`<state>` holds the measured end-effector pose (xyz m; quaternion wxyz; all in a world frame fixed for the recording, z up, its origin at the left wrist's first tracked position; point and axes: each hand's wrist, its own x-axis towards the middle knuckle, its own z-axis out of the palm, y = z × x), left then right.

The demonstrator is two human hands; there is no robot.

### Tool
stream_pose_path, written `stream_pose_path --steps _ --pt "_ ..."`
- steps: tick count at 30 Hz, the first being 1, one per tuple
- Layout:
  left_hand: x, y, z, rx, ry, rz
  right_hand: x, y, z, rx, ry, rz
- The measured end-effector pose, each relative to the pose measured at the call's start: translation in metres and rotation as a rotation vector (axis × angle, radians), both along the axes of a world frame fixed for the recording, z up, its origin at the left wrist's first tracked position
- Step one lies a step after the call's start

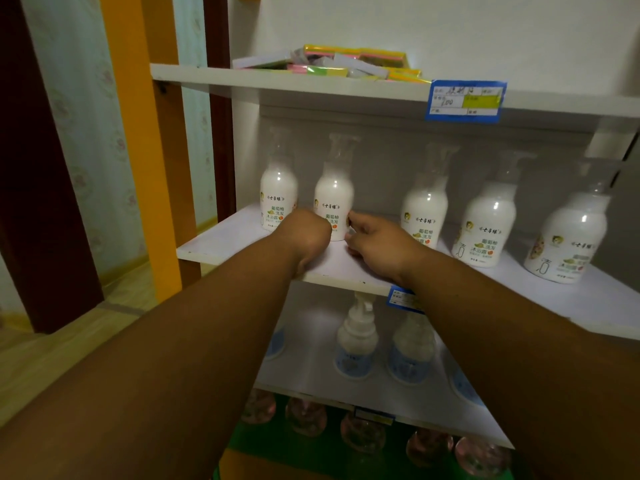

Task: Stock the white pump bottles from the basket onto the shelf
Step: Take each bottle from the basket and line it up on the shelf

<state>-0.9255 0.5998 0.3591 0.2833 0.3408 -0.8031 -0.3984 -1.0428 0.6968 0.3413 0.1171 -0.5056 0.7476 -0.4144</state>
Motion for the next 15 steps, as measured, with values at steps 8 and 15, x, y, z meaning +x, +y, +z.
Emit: stream_pose_path --steps 8,15 --pt "0.009 0.038 -0.03 -0.201 0.456 0.215 0.019 0.053 0.014 -0.404 0.125 -0.126" --pt "-0.028 0.076 -0.011 -0.221 0.278 -0.169 -0.019 0.081 0.027 -0.365 -0.156 -0.509"
